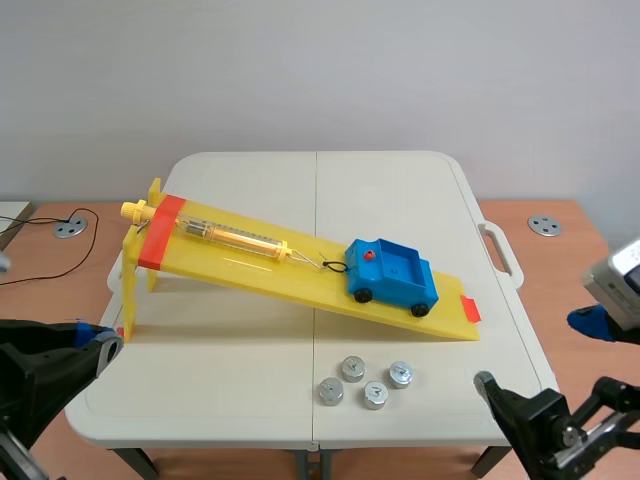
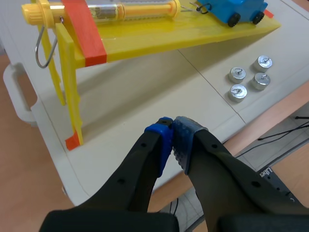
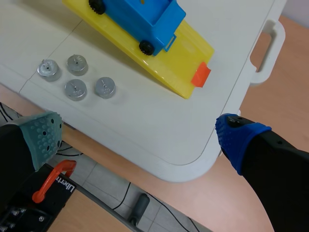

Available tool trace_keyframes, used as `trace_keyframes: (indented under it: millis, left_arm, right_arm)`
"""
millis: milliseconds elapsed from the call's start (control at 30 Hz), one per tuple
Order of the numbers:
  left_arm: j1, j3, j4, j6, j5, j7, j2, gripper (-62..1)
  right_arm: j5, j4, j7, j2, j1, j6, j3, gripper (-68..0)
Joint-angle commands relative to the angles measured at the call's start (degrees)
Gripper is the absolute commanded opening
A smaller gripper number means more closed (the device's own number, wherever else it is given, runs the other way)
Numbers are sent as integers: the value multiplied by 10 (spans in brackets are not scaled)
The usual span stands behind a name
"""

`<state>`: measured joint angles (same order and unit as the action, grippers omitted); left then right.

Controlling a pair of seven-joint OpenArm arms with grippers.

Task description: Place the four metal weights on the blue cart on the ramp.

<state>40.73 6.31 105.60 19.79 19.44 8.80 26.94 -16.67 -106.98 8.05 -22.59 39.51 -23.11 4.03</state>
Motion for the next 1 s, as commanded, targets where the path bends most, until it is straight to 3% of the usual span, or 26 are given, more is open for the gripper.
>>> trace_keyframes:
  millis: [0, 133, 367, 633, 967]
  left_arm:
    - [-17, 8, 41, 19, 35, -40, -18, -581]
    - [-36, 8, 40, 18, 35, -12, -35, -580]
    - [-65, 8, 21, 16, 34, 1, -54, -580]
    - [-92, 7, -15, 16, 33, 2, -71, -580]
    - [-101, 7, -19, 19, 33, 2, -78, -580]
  right_arm:
    - [-14, -17, -44, -3, -36, 9, -8, -17]
    - [-13, -13, -28, 9, -58, 8, -34, -33]
    - [-10, 6, -17, 34, -89, 8, -64, -165]
    - [-3, 24, -2, 72, -120, 1, -115, -185]
    - [66, 70, 11, 118, -165, 11, -174, -264]
